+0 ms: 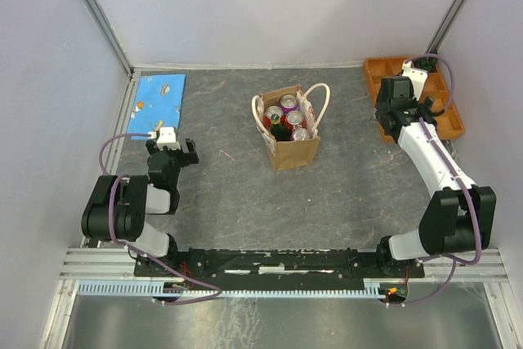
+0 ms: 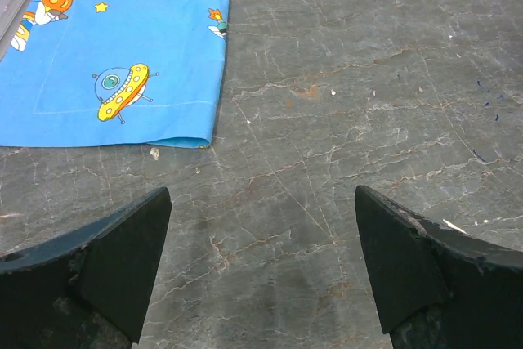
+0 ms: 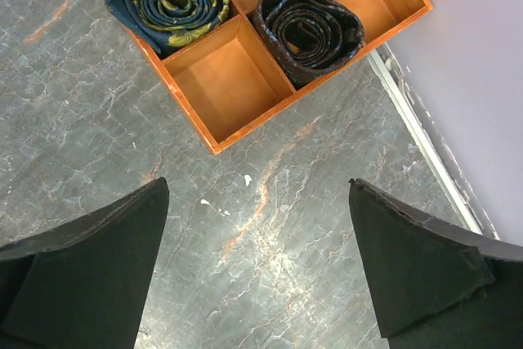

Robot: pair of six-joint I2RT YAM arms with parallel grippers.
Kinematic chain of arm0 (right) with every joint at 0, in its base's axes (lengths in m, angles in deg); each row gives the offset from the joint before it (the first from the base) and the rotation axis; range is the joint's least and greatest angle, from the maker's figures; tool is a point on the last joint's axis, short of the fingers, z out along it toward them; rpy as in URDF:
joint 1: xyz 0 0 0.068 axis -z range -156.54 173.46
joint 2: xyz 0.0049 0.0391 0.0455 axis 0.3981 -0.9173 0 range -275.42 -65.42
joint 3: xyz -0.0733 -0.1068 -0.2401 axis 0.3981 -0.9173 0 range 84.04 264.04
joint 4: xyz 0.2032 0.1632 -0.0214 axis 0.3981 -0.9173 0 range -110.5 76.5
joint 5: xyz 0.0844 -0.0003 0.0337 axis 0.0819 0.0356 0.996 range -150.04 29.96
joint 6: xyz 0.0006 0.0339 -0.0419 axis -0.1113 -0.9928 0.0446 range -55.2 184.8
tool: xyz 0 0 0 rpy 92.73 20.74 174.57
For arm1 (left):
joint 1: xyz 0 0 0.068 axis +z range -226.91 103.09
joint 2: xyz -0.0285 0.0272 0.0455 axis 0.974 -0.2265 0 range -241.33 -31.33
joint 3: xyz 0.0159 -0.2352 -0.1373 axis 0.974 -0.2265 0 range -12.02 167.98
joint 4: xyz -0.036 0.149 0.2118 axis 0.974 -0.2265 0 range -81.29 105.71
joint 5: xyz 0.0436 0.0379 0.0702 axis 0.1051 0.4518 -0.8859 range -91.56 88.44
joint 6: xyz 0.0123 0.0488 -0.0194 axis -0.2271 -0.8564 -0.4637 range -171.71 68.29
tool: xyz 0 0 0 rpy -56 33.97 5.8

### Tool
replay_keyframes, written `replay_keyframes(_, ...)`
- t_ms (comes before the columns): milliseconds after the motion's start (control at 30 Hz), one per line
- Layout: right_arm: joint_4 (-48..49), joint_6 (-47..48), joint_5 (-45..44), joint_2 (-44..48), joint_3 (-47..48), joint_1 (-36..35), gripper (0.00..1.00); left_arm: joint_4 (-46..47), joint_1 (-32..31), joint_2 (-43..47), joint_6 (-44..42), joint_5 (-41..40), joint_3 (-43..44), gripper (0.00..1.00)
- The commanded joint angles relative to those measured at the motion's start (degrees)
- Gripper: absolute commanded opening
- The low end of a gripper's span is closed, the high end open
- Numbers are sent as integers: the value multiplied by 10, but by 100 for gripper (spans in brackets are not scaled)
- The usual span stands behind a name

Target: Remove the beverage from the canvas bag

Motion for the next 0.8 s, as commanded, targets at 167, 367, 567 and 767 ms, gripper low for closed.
replay_keyframes(167,-8,-17,0,0,53,-9,99,16,0,1,5,-2,12,99)
replay_keyframes(367,-3,12,30,9,72,-14,99,17,-1,1,5,-2,12,99)
replay_keyframes(567,53,77,81,64,75,-44,99,17,0,1,5,-1,12,99)
replay_keyframes(767,-12,121,77,44,202,-99,98,17,0,1,5,-2,12,99)
